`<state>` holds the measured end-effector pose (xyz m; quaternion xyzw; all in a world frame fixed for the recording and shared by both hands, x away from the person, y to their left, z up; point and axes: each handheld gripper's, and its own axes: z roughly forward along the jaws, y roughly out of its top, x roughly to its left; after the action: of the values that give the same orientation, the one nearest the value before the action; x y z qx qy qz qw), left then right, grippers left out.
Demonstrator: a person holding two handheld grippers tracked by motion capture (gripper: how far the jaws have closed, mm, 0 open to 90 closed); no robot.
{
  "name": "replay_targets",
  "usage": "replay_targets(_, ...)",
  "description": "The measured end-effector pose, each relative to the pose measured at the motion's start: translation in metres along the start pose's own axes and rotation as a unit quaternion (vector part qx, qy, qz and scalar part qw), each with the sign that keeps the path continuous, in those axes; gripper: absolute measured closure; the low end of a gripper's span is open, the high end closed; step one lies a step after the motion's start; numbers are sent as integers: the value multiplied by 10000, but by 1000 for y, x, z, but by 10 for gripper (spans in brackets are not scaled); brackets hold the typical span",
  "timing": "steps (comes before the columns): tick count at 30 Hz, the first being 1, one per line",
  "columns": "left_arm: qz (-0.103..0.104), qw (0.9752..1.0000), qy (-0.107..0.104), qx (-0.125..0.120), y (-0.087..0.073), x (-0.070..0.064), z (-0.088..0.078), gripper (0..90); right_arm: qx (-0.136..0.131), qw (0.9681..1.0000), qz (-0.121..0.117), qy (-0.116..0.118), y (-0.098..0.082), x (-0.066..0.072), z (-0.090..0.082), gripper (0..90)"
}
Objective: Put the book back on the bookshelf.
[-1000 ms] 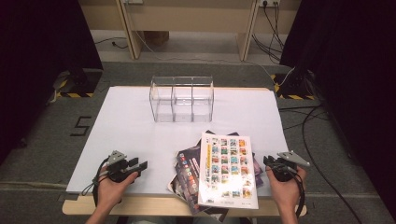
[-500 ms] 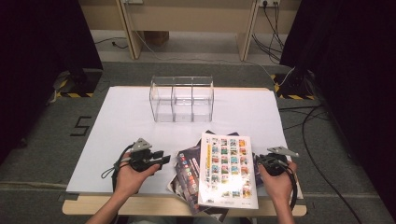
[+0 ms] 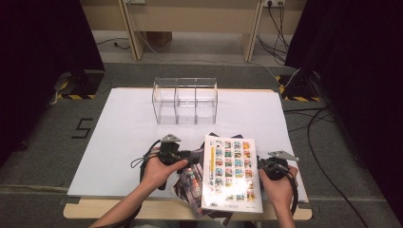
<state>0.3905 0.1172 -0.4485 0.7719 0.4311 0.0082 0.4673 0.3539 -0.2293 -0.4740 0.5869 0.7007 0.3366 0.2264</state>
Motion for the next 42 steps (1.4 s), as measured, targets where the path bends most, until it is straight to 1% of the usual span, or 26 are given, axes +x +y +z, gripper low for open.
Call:
replay_targets(4,-51,9999,-9,88,7,-5,13,439,-15,10000,-33,-64,0,2,-1,802)
replay_targets(5,-51,9999,-9,88,7,-5,13,438,-15,10000,-33,-64,0,2,-1,802)
replay_targets(6,-109,9998,35,141,8,-5,19,438,-38,9999,-78,-101,0,4,-2,803)
replay_targets(7,-109,9998,35,141,8,-5,19,440,-38,9999,-78,-101,0,4,-2,803)
replay_targets(8,-183,9997,17,178,9,-6,24,440,-78,9998,-149,-145,0,5,-3,804)
replay_targets(13,-224,9994,63,269,9,-6,30,442,-115,9996,-216,-169,-1,7,-5,812)
replay_targets(14,-271,9992,36,281,9,-6,32,442,-119,9995,-222,-177,-1,8,-5,817)
replay_targets(15,-337,9990,3,296,8,-5,33,442,-97,9993,-310,-169,0,10,-7,862)
replay_targets(16,-387,9988,24,308,8,-4,34,442,-103,9994,-293,-126,0,11,-7,863)
replay_targets(19,-432,9985,13,323,7,-3,36,443,-134,9994,-307,-105,-1,13,-7,871)
replay_targets(20,-482,9982,9,349,7,-3,37,444,-130,9997,-204,16,-1,14,-5,872)
replay_targets(21,-482,9982,9,349,7,-3,37,440,-130,9997,-204,16,-1,14,-5,872)
replay_targets(22,-466,9983,81,353,5,-2,36,445,-74,9997,-246,18,-2,17,-5,881)
replay_targets(23,-466,9983,81,353,5,-2,36,444,-53,9996,-281,6,-2,18,-5,883)
replay_targets(24,-529,9979,89,349,4,0,35,445,-49,9996,-276,21,-3,19,-5,882)
replay_targets(27,-577,9975,109,394,2,4,33,446,-25,9997,-206,100,-3,20,-4,878)
replay_targets(31,-608,9972,168,407,0,5,31,439,27,9996,-247,155,-3,24,-5,886)
replay_targets(32,-643,9968,199,427,0,7,29,439,14,9995,-275,175,-3,27,-4,893)
replay_targets(34,-669,9966,215,441,-2,8,28,440,17,9993,-274,245,-3,28,-4,858)
replay_targets(35,-669,9966,215,441,-2,8,28,440,17,9993,-274,245,-3,28,-4,858)
replay_targets(36,-704,9964,193,429,-3,8,28,441,41,9996,-195,175,-2,23,-4,715)
replay_targets(37,-704,9964,193,429,-3,8,28,441,41,9996,-195,175,-2,23,-4,715)
replay_targets(38,-679,9966,177,426,-3,7,28,439,-82,9990,181,402,0,14,-6,653)
replay_targets(39,-651,9967,196,437,-3,7,28,436,-121,9980,340,512,0,11,-7,636)
replay_targets(40,-665,9966,199,442,-3,7,29,435,-159,9973,409,590,2,9,-8,640)
replay_targets(42,-701,9964,195,436,-3,7,29,433,-140,9977,360,563,2,9,-9,642)
